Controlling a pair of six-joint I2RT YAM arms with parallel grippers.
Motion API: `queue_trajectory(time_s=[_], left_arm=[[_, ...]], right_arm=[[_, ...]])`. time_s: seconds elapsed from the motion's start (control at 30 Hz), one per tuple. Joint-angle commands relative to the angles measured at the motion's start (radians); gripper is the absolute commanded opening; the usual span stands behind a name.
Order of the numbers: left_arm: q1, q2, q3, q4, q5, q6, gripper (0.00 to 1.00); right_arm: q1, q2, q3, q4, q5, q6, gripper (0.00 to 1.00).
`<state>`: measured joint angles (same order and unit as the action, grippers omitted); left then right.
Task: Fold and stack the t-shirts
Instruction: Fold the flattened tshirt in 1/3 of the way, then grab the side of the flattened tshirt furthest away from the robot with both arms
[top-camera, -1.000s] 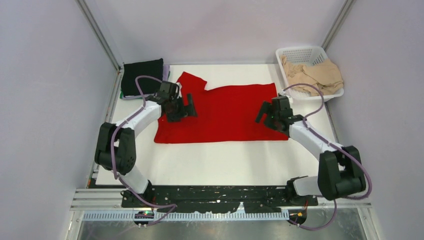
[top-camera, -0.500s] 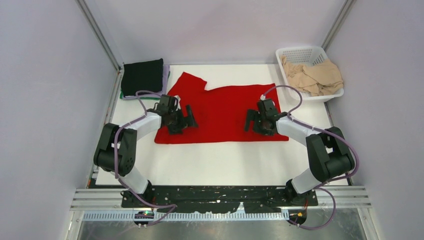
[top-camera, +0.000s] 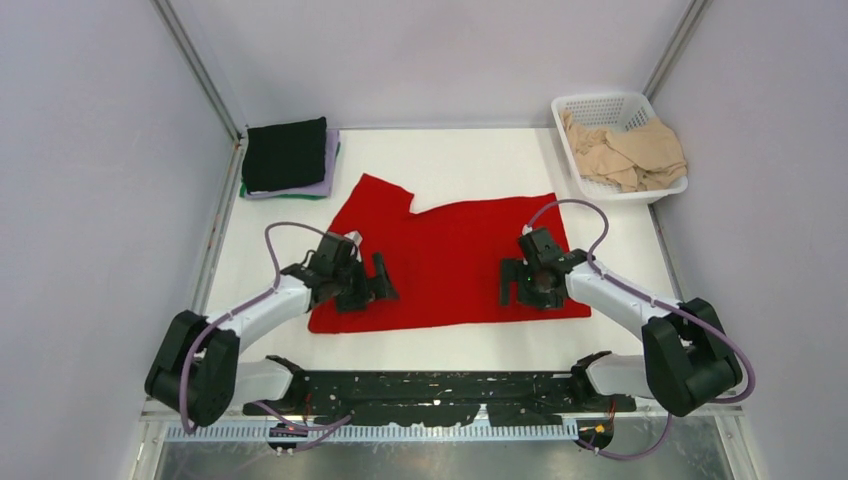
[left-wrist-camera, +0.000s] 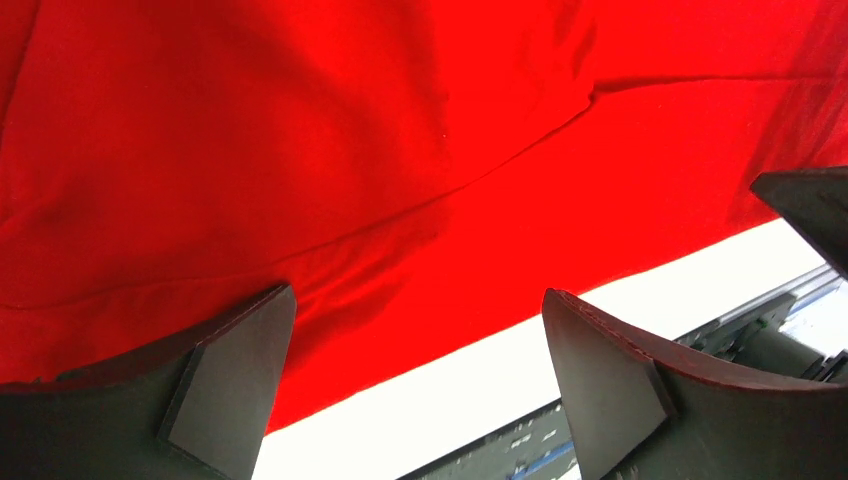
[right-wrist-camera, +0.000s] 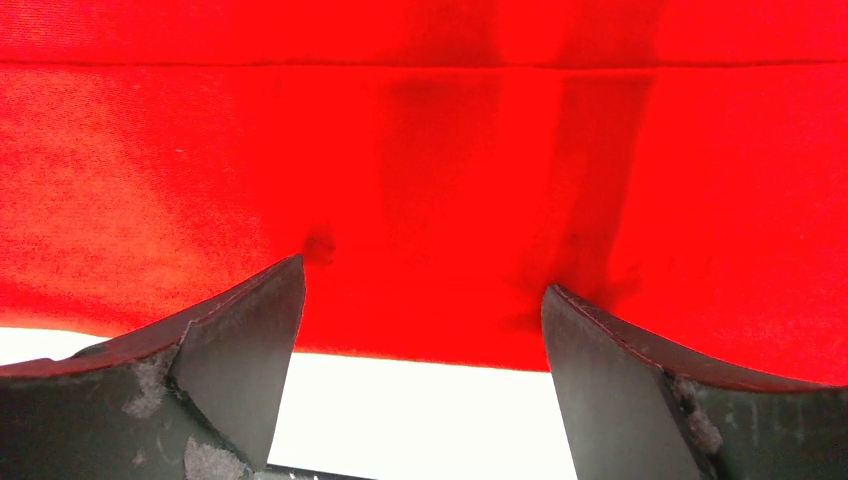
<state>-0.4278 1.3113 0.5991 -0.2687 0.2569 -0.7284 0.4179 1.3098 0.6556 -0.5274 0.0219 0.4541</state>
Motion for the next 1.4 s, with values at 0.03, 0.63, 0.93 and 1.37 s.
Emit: queue_trajectory(time_s=[0.03, 0.63, 0.93, 1.37], left_arm=[[-0.053, -0.133, -0.114, -0.197, -0.084, -0.075, 1.0], [-0.168, -0.403, -0.22, -0.242, -0.123, -0.146, 1.0], [-0.168, -0.472, -0.045, -0.247, -0.19, -0.045, 1.0], [-0.063, -0.34, 0.17, -0.175, -0.346, 0.041, 1.0]], right_arm=[[0.035, -0.087, -0.054, -0.178, -0.027, 0.035, 0.95], [0.153, -0.207, -0.071, -0.342, -0.042, 0.138, 0.95], [0.168, -0.29, -0.036, -0.294, -0.036, 0.118, 0.95], [0.168, -0.113, -0.06, 0.128, -0.004, 0.143, 0.95]])
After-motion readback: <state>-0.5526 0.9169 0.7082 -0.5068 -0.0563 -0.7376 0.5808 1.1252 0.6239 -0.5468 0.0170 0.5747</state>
